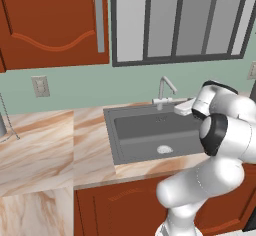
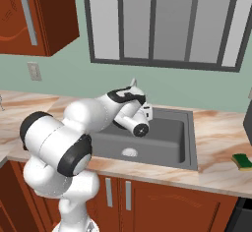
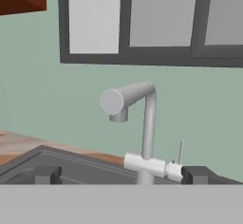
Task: Soak the sponge with water for a few seconds and then drop it inside the sink.
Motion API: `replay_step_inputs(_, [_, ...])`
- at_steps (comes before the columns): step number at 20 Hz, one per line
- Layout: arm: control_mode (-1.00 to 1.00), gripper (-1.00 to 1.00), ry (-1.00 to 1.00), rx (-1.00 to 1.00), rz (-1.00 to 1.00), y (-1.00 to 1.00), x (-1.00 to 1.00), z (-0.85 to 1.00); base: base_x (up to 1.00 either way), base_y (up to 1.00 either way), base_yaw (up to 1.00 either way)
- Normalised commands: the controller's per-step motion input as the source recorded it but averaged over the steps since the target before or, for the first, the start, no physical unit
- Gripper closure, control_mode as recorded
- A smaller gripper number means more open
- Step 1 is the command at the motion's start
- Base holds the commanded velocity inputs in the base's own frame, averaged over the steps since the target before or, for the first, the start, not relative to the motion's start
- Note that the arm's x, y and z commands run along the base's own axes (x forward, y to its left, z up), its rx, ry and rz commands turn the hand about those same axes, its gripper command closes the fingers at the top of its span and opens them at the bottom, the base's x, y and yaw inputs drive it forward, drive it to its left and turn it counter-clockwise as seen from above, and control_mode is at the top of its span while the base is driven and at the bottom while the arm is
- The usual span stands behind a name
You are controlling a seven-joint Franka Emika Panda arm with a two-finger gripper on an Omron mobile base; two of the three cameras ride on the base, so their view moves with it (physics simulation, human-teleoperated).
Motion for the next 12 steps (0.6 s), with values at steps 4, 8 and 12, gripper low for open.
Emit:
replay_step_inputs(4, [-1.0,-1.0,0.0,0.0,0.0,-0.15,0.0,0.0,0.0,0.0,0.0])
replay_step_inputs(8, [-1.0,-1.0,0.0,0.0,0.0,-0.13,0.0,0.02,0.0,0.0,0.0])
replay_step_inputs(12, [-1.0,-1.0,0.0,0.0,0.0,-0.14,0.03,0.06,0.0,0.0,0.0])
